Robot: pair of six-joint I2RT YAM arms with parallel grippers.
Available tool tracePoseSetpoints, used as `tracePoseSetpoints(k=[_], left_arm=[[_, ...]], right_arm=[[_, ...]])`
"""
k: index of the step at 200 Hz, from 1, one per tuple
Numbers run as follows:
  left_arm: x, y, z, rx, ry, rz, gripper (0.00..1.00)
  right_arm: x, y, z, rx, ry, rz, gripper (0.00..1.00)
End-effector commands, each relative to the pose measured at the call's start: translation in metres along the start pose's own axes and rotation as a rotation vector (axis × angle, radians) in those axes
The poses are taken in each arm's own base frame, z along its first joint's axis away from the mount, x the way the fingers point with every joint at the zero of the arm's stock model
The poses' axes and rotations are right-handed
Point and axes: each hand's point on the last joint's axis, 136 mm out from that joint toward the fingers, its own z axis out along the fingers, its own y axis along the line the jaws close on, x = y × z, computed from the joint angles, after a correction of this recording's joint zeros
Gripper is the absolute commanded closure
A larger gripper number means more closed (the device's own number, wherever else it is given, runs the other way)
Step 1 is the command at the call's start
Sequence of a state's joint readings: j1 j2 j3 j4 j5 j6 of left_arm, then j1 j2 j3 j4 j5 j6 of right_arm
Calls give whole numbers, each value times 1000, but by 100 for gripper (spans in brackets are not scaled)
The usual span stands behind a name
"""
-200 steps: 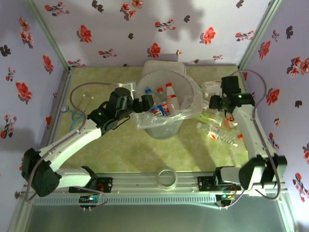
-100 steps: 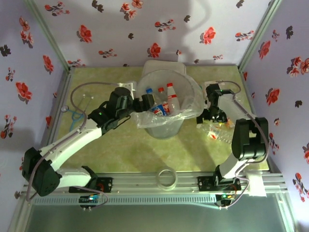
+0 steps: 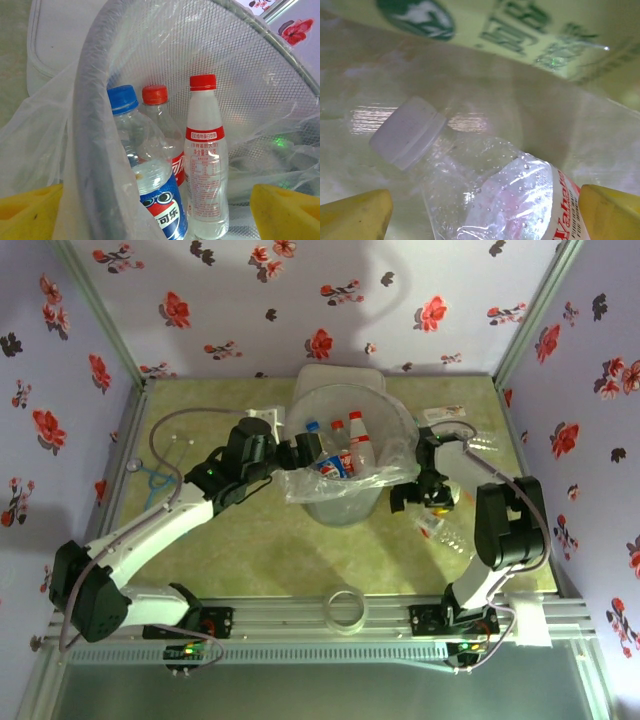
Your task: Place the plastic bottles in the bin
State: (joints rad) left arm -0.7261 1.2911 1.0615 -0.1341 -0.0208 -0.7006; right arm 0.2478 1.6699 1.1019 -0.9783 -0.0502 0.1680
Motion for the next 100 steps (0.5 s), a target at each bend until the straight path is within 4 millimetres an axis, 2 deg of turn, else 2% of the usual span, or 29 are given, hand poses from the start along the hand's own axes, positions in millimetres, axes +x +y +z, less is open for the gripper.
tracePoseSetpoints(k=[1,66,100], left_arm=[[25,20,7,-55,82,33,9],[23,22,-1,-52,67,26,10],[21,22,-2,-50,62,20,10]], right_arm=[[9,5,2,1,28,25,4],[7,2,31,35,78,48,13],[6,0,30,38,57,69,24]])
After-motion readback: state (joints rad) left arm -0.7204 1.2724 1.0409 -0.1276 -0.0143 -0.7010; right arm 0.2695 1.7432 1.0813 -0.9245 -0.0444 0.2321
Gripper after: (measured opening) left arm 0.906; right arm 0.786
